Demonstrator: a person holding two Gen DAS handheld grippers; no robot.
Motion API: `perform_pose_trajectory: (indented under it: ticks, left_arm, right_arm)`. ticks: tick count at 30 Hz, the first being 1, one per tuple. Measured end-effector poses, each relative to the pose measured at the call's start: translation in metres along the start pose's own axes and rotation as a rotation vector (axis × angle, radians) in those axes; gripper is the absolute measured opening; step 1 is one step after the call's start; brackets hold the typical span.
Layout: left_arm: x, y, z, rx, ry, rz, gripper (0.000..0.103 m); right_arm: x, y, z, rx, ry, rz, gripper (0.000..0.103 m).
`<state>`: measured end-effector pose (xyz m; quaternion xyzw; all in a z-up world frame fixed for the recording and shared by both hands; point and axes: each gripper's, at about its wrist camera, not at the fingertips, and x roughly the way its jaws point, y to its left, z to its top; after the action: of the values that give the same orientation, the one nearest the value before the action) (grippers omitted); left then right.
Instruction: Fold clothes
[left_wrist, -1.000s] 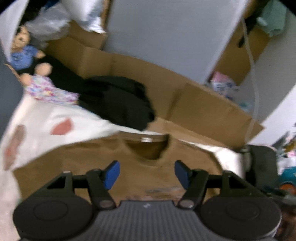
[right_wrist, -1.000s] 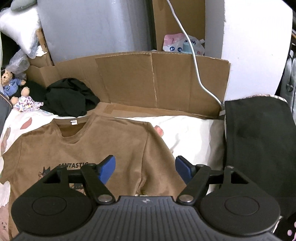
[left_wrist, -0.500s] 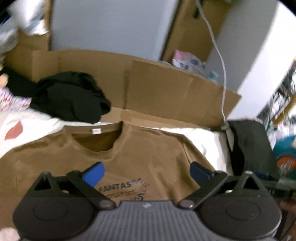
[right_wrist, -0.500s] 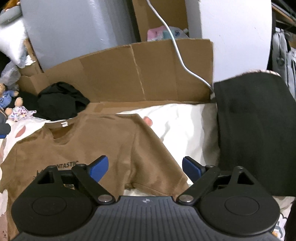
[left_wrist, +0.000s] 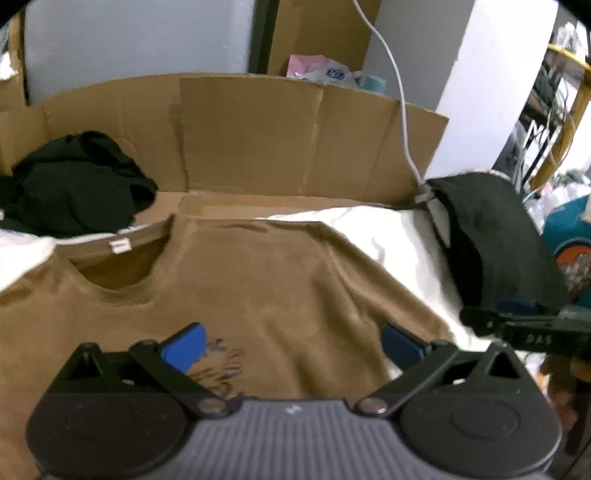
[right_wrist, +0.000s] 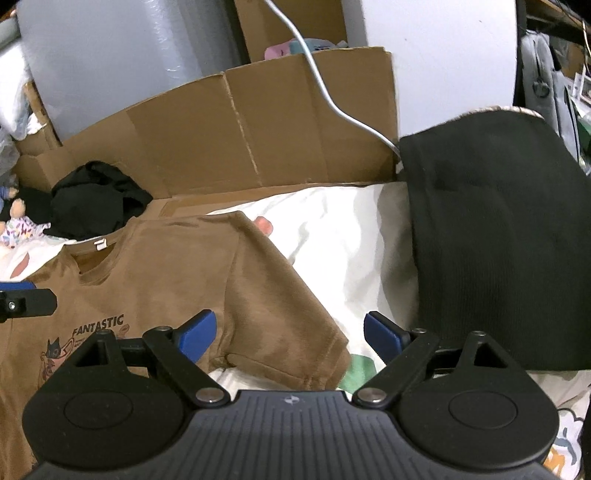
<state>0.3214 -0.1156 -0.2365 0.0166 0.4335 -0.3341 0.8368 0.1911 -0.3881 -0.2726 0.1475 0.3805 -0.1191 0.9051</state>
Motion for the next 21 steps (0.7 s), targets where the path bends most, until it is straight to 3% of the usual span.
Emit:
perform_pose_trajectory:
  ticks: [5,6,7,10,13,21]
  left_arm:
    - [0.022,-0.014,-0.008,0.017,0.008,-0.051,0.101]
    - [0.029,-0.020,-0.012,0.042,0.016,-0.067,0.094]
    - [0.036,-0.025,-0.015,0.065,0.042,-0.067,0.087]
    - [0.053,-0.037,-0.019,0.096,0.105,-0.056,0.080]
    - [0.062,-0.040,-0.021,0.079,0.120,-0.102,0.077]
    - [0.080,-0.048,-0.027,0.050,0.117,-0.113,0.066]
  right_arm:
    - [0.010,-0.021,-0.009,0.040,-0.012,-0.033,0.090]
    - [0.013,-0.024,-0.009,0.049,-0.009,-0.038,0.088]
    - [0.015,-0.027,-0.009,0.057,-0.005,-0.034,0.081]
    - [0.027,-0.036,-0.012,0.081,0.013,-0.001,0.064]
    - [0.035,-0.041,-0.013,0.105,0.030,0.005,0.064]
    - [0.047,-0.046,-0.019,0.136,0.048,0.012,0.064]
